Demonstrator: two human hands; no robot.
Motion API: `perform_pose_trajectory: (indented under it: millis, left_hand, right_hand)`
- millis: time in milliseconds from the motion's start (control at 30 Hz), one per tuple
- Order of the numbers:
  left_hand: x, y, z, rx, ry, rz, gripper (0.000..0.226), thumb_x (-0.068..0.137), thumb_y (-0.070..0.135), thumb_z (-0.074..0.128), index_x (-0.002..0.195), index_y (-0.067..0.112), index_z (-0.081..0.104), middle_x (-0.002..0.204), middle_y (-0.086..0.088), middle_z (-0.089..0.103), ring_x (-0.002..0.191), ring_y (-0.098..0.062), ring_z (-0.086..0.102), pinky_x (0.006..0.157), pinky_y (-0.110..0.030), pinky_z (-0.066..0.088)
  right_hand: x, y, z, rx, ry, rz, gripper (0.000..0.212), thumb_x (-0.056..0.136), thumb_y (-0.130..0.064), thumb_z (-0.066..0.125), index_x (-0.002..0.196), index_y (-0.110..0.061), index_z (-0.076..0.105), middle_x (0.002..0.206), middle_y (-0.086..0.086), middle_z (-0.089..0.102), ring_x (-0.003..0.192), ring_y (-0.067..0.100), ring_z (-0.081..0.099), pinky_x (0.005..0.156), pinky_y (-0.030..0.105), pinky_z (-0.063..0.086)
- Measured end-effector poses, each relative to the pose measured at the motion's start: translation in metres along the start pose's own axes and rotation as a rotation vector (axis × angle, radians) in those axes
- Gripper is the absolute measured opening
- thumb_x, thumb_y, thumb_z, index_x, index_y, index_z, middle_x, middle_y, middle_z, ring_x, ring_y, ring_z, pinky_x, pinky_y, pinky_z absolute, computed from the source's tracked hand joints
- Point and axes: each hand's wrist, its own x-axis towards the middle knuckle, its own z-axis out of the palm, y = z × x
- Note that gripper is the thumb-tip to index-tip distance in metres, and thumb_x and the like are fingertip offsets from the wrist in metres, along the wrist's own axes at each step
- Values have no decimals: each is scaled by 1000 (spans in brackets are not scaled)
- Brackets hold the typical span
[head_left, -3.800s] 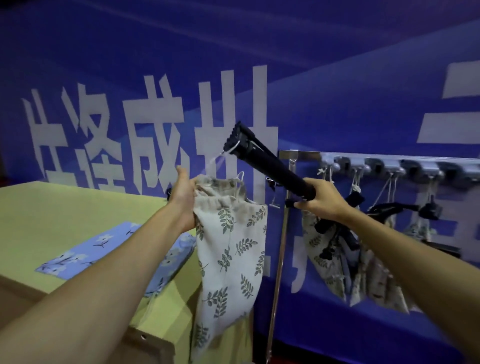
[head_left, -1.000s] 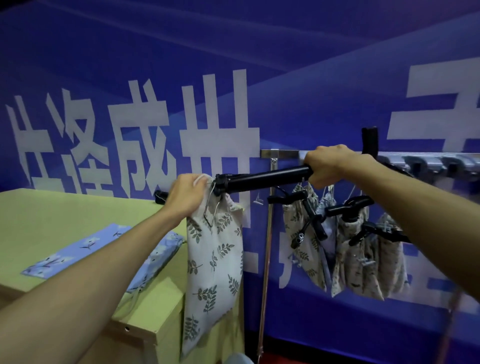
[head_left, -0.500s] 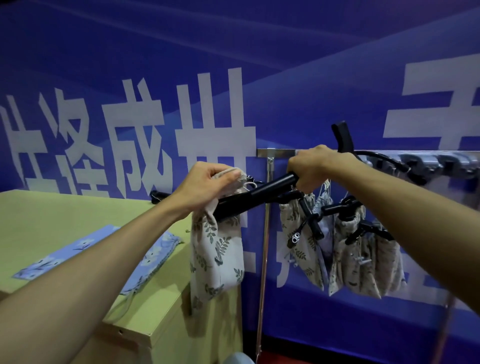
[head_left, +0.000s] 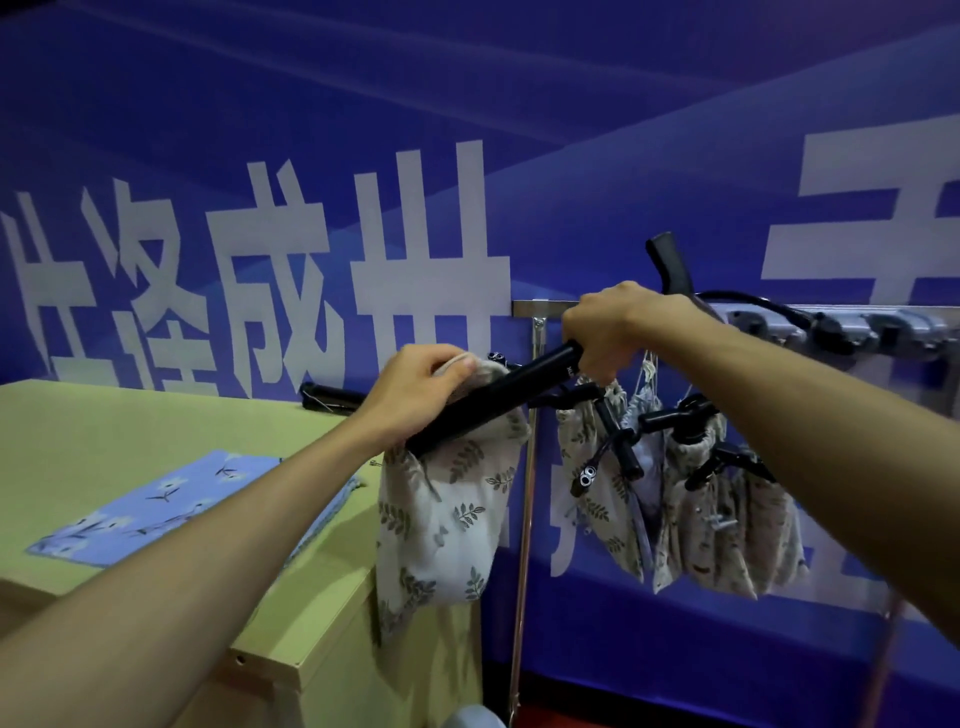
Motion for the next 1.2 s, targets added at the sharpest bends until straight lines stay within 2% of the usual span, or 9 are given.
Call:
perform_pose_trajectory:
  millis: [200, 367, 533, 633, 767, 867, 967, 1067, 1200]
  left_hand:
    - [-1, 30, 6, -341, 147, 7, 22, 97, 26, 55, 85, 29, 74, 83, 15, 73, 82, 1, 66, 79, -19, 52]
    - [-6, -10, -6, -79, 93, -86, 36, 99, 31, 50, 74, 9, 61, 63, 8, 51, 63, -10, 45, 65, -30, 37]
    - [-15, -14, -4, -115, 72, -81, 33, 99, 34, 48, 94, 12, 72, 81, -7, 70, 77, -22, 63, 72, -38, 49]
    - [-11, 16, 3, -214, 35, 13, 31, 100, 30, 48, 81, 17, 68, 70, 1, 64, 65, -5, 54, 65, -23, 44]
    - [4, 32, 5, -275, 152, 18, 27, 100, 29, 47, 91, 17, 69, 74, 7, 63, 68, -3, 54, 64, -16, 44]
    - [9, 14, 13, -304, 191, -107, 34, 101, 28, 46, 92, 4, 68, 77, -7, 62, 71, -13, 53, 68, -30, 44]
    - [7, 9, 31, -341, 144, -180, 38, 100, 32, 48, 90, 0, 65, 77, -14, 63, 72, -24, 56, 71, -42, 48]
    - [8, 15, 41, -450, 66, -252, 36, 100, 34, 47, 99, 6, 70, 98, -16, 73, 96, -28, 68, 90, -50, 53]
    - [8, 14, 45, -542, -139, -245, 24, 88, 17, 56, 108, 5, 63, 105, -13, 72, 102, -28, 67, 94, -44, 52]
  right_hand:
    - [5, -14, -2, 23, 21, -6, 12, 65, -24, 77, 72, -19, 68, 68, -1, 66, 62, 19, 68, 55, 27, 50]
    - [-5, -3, -12, 168, -92, 60, 15, 69, -21, 77, 75, -10, 68, 57, 2, 68, 54, 21, 70, 58, 32, 58]
    - [-3, -4, -9, 310, -267, 74, 24, 81, -21, 70, 83, 2, 66, 64, 12, 70, 56, 30, 69, 66, 42, 61]
    - [-1, -21, -8, 291, -267, 48, 22, 82, -23, 72, 80, -3, 63, 66, 12, 67, 52, 27, 67, 63, 39, 61]
    - [-2, -36, -12, 44, -149, -32, 25, 72, -31, 81, 85, -14, 68, 65, -2, 66, 44, 10, 60, 46, 24, 49]
    - [-5, -40, -21, -217, 29, -63, 31, 66, -40, 82, 77, -20, 62, 73, -7, 62, 60, 14, 57, 58, 26, 44]
    - [-5, -47, -25, -332, 245, -121, 38, 66, -43, 80, 91, -20, 62, 95, 0, 65, 74, 22, 58, 64, 31, 42]
    - [-4, -57, -28, -411, 288, -185, 51, 70, -51, 78, 106, -19, 63, 106, 1, 67, 93, 22, 64, 75, 34, 42]
    - [1, -57, -28, -450, 259, -208, 69, 54, -63, 80, 107, -21, 64, 106, -3, 68, 100, 20, 63, 95, 33, 38]
